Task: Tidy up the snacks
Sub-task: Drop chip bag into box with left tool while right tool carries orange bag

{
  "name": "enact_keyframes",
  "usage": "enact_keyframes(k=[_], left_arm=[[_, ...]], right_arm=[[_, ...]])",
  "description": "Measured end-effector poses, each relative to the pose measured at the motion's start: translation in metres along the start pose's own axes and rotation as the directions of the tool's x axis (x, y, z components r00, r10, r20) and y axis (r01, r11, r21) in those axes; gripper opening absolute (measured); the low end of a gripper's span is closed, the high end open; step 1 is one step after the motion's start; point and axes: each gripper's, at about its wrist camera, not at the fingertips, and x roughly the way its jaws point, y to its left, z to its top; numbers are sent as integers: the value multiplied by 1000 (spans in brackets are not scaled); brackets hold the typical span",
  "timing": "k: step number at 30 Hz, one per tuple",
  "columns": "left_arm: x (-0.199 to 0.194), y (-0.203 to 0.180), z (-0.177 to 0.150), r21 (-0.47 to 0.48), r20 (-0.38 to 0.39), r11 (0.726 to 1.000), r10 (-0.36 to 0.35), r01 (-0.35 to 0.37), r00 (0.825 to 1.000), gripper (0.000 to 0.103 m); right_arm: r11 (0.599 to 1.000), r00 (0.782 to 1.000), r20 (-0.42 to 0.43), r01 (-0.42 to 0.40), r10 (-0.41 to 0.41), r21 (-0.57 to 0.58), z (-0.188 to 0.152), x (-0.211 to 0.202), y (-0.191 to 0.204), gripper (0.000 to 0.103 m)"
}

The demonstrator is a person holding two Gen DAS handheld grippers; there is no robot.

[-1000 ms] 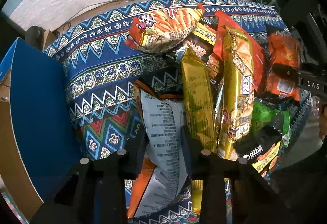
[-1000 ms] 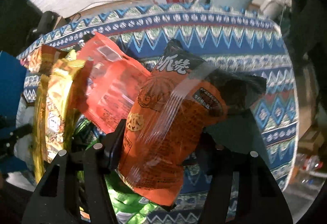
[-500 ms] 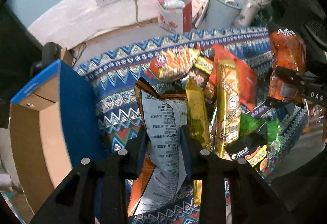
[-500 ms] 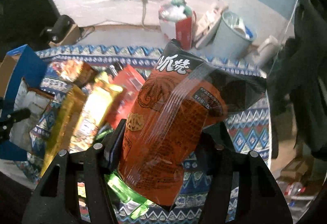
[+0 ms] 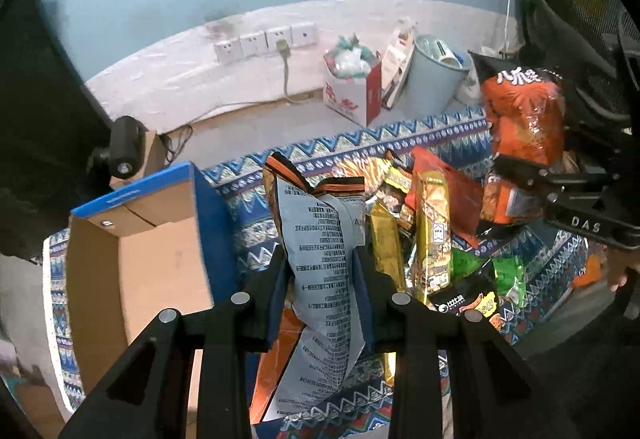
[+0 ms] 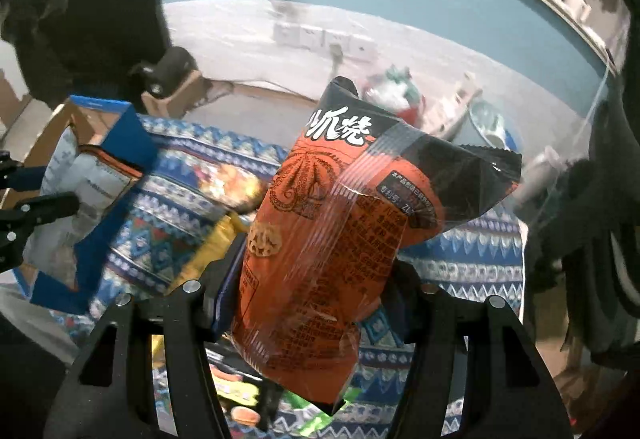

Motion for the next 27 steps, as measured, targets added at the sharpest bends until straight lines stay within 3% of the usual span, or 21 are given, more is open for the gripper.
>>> enact_keyframes(k=[15,27], left_arm=[[-46,56,-12,-80,107,995,73,-64,992,32],[-34,127,-46,-212,51,971,127,-114,991,32]], right_arm=[[987,992,44,-113,119,-111,39,-14,82,60],[958,977,12,-206,213,-199,66,0,156,60]])
